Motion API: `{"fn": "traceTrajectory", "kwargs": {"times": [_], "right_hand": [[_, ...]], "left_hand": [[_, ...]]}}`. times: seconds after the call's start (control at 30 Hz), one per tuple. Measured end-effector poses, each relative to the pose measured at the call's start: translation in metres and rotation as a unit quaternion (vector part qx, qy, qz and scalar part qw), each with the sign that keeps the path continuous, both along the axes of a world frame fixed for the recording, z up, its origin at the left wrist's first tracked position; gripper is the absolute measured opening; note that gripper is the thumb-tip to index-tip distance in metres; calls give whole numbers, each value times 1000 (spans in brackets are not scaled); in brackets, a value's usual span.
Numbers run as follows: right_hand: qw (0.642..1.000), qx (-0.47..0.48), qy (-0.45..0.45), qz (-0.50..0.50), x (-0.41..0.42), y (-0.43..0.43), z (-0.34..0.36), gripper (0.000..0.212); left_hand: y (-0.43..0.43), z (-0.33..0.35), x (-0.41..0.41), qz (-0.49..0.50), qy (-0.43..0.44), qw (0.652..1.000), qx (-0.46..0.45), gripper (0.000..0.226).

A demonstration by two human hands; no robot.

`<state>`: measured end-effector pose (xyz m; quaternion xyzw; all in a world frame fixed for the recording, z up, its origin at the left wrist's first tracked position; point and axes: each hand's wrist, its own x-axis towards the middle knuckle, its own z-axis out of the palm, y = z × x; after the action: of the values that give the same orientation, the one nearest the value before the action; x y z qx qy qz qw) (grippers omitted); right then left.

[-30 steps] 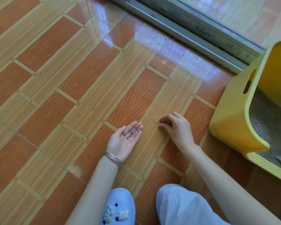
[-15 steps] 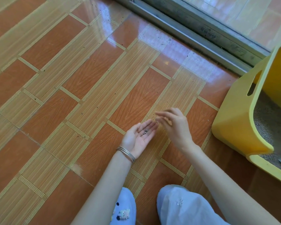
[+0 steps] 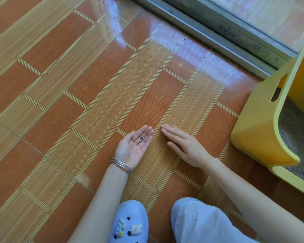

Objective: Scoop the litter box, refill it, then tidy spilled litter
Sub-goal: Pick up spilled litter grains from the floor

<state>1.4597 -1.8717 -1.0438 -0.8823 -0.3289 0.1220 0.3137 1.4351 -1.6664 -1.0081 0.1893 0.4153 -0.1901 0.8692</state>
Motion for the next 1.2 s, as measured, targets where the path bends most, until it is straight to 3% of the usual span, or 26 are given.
{"fn": "traceTrajectory", "kwargs": {"times": [0.1,0.17,0.27,0.43,0.5,0.57,0.63,0.77,0.87,1.2], "right_hand": [[984,40,24,-172,-3,-9,-3,49],[976,8,26,-217,-8,-9,-5,53],[981,-6,34,-193,-21,9,-8,54],[979,75,78,-171,-23,48,-2,49],[968,122,92,-198,-18,49,5,44],[961,139,49,-233,-12,37,13,37],[961,102,18,-258,-5,18,16,34],[976,-12,56,-212,-3,-8,13,61],[984,-19,38,-175,-7,-5,4,71],[964,34,-19,-263,-2,14,-1,22]], "left_hand": [[-1,-1,-2,-5,-4,1000,-4,36],[-2,-3,-4,-6,-5,1000,-9,36],[-1,-3,-6,-9,-8,1000,-8,36],[1,-2,-9,-8,-14,1000,-6,36],[3,-2,-10,-5,-13,1000,-5,36],[4,-3,-11,-1,-14,1000,-4,36],[5,-3,-12,1,-15,1000,-6,35],[4,-4,-13,-1,-15,1000,-9,35],[2,-4,-13,-9,-15,1000,-11,36],[-3,-4,-13,-25,-14,1000,-11,35]]}}
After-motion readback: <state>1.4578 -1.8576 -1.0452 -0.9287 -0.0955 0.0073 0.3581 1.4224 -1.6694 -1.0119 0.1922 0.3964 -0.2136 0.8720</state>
